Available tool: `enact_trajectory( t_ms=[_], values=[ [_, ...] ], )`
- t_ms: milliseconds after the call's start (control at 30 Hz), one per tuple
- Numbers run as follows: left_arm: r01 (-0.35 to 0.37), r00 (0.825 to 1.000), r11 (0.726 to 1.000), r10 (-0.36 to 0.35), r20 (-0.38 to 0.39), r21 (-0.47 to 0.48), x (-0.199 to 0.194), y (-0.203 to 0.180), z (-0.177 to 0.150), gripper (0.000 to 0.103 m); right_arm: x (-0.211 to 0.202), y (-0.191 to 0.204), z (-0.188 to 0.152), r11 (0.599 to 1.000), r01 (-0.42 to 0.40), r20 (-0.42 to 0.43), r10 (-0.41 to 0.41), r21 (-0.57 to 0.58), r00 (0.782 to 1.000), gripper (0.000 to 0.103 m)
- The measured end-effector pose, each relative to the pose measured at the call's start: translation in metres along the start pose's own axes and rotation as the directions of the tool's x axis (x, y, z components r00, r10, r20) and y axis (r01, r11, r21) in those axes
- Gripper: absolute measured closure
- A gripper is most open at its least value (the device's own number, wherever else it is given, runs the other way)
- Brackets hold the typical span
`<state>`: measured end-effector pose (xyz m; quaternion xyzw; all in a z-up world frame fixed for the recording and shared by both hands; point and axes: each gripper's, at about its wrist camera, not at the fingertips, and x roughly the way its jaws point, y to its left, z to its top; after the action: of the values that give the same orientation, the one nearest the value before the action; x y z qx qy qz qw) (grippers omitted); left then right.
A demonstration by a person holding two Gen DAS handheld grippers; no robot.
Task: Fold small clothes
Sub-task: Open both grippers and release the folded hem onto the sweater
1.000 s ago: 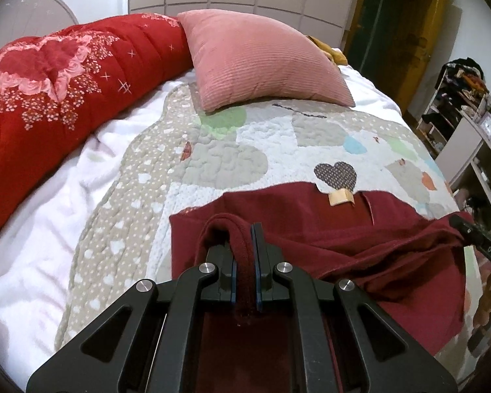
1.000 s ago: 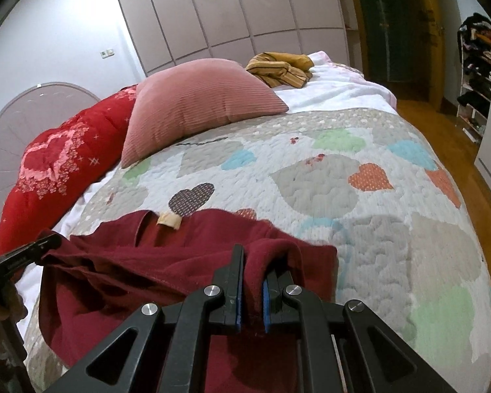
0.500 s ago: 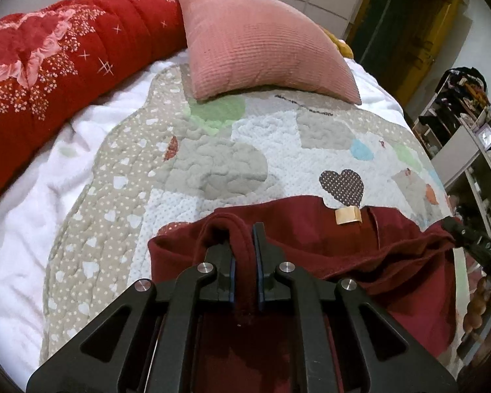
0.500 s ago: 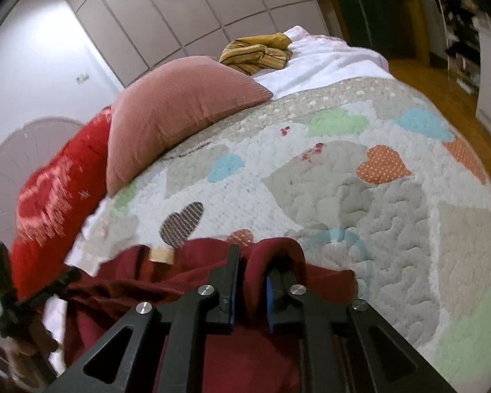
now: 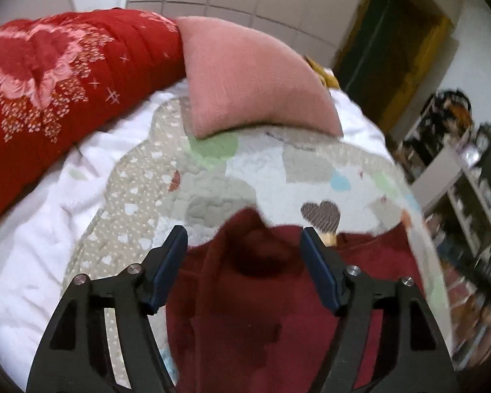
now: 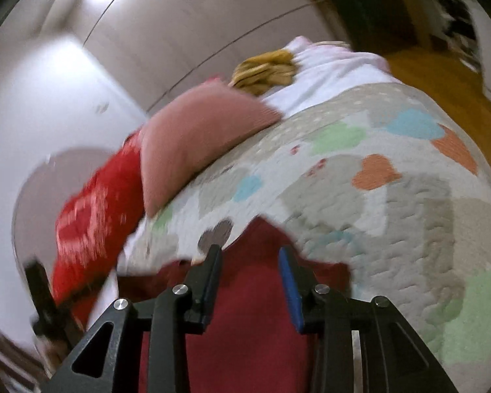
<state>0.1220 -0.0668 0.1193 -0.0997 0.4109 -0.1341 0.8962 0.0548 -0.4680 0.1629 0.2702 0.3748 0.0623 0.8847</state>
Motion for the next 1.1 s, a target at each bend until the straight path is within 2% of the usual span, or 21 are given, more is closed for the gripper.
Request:
enact_trajectory(
  t_ms=[100, 133, 200, 267, 333, 367, 400, 467, 533, 567, 667, 733, 800, 833, 900, 967, 1033, 1100],
  values=[
    [-0.015, 1.000, 1.000, 0.015, -0.018, 0.007, 0.000, 0.002, -0.002, 0.031, 0.015, 0.031, -0.013, 0.988, 0.040, -0.031, -0.045, -0.149, 0.999, 0.069],
    [-0.019, 1.000, 1.000, 0.019, -0.021, 0.019, 0.001, 0.001, -0.004, 0.031, 0.019, 0.038, -0.017, 0.977, 0.082, -0.026, -0.088, -0.197, 0.996, 0.069],
    [-0.023, 0.999, 0.998, 0.025, -0.032, 0.054, 0.004, -0.004, -0.011, 0.031, 0.027, 0.051, -0.022, 0.936, 0.221, 0.031, -0.221, -0.272, 0.975, 0.069],
    [-0.034, 0.998, 0.996, 0.037, -0.048, 0.079, 0.010, -0.007, -0.018, 0.031, 0.027, 0.047, -0.018, 0.937, 0.245, 0.071, -0.234, -0.249, 0.970, 0.069],
    [-0.061, 0.995, 0.993, 0.067, -0.069, 0.096, 0.021, -0.008, -0.023, 0.031, 0.030, 0.033, -0.012, 0.943, 0.257, 0.094, -0.242, -0.210, 0.966, 0.057],
    [-0.077, 0.994, 0.992, 0.085, -0.074, 0.098, 0.028, -0.007, -0.025, 0.031, 0.034, 0.025, -0.007, 0.939, 0.285, 0.102, -0.270, -0.190, 0.957, 0.049],
    [-0.091, 0.992, 0.992, 0.098, -0.080, 0.091, 0.034, -0.006, -0.025, 0.031, 0.038, 0.019, -0.003, 0.936, 0.302, 0.098, -0.289, -0.178, 0.952, 0.048],
    [-0.096, 0.989, 0.992, 0.104, -0.104, 0.080, 0.046, -0.003, -0.026, 0.031, 0.055, 0.005, 0.002, 0.939, 0.298, 0.043, -0.295, -0.169, 0.954, 0.048],
    [-0.114, 0.986, 0.990, 0.123, -0.116, 0.085, 0.056, -0.001, -0.027, 0.031, 0.069, 0.002, 0.002, 0.952, 0.242, -0.028, -0.252, -0.187, 0.967, 0.048],
    [-0.130, 0.984, 0.987, 0.140, -0.114, 0.095, 0.059, -0.002, -0.027, 0.032, 0.075, 0.003, 0.000, 0.953, 0.220, -0.051, -0.235, -0.210, 0.971, 0.050],
    [-0.178, 0.977, 0.975, 0.191, -0.097, 0.129, 0.068, -0.003, -0.026, 0.033, 0.078, 0.011, -0.005, 0.932, 0.220, -0.024, -0.237, -0.289, 0.971, 0.096],
    [-0.211, 0.972, 0.970, 0.222, -0.082, 0.122, 0.071, -0.001, -0.024, 0.035, 0.072, 0.015, -0.005, 0.913, 0.257, 0.033, -0.260, -0.317, 0.965, 0.096],
    [-0.218, 0.972, 0.972, 0.225, -0.073, 0.085, 0.073, 0.007, -0.024, 0.035, 0.061, 0.011, 0.002, 0.902, 0.314, 0.115, -0.292, -0.297, 0.949, 0.096],
    [-0.222, 0.971, 0.973, 0.227, -0.080, 0.068, 0.076, 0.011, -0.025, 0.035, 0.059, 0.003, 0.007, 0.914, 0.316, 0.119, -0.295, -0.253, 0.948, 0.096],
    [-0.235, 0.966, 0.971, 0.239, -0.096, 0.053, 0.080, 0.016, -0.027, 0.035, 0.069, -0.009, 0.010, 0.925, 0.317, 0.065, -0.310, -0.211, 0.949, 0.096],
    [-0.243, 0.966, 0.969, 0.246, -0.081, 0.041, 0.074, 0.017, -0.027, 0.035, 0.088, -0.011, 0.004, 0.904, 0.350, -0.013, -0.365, -0.245, 0.931, 0.096],
    [-0.244, 0.967, 0.969, 0.245, -0.065, 0.030, 0.062, 0.017, -0.027, 0.035, 0.083, -0.006, 0.001, 0.891, 0.375, 0.002, -0.388, -0.256, 0.922, 0.094],
    [-0.233, 0.971, 0.972, 0.235, -0.049, 0.032, 0.047, 0.015, -0.028, 0.035, 0.058, 0.000, -0.001, 0.905, 0.380, 0.074, -0.372, -0.193, 0.925, 0.079]
  ],
)
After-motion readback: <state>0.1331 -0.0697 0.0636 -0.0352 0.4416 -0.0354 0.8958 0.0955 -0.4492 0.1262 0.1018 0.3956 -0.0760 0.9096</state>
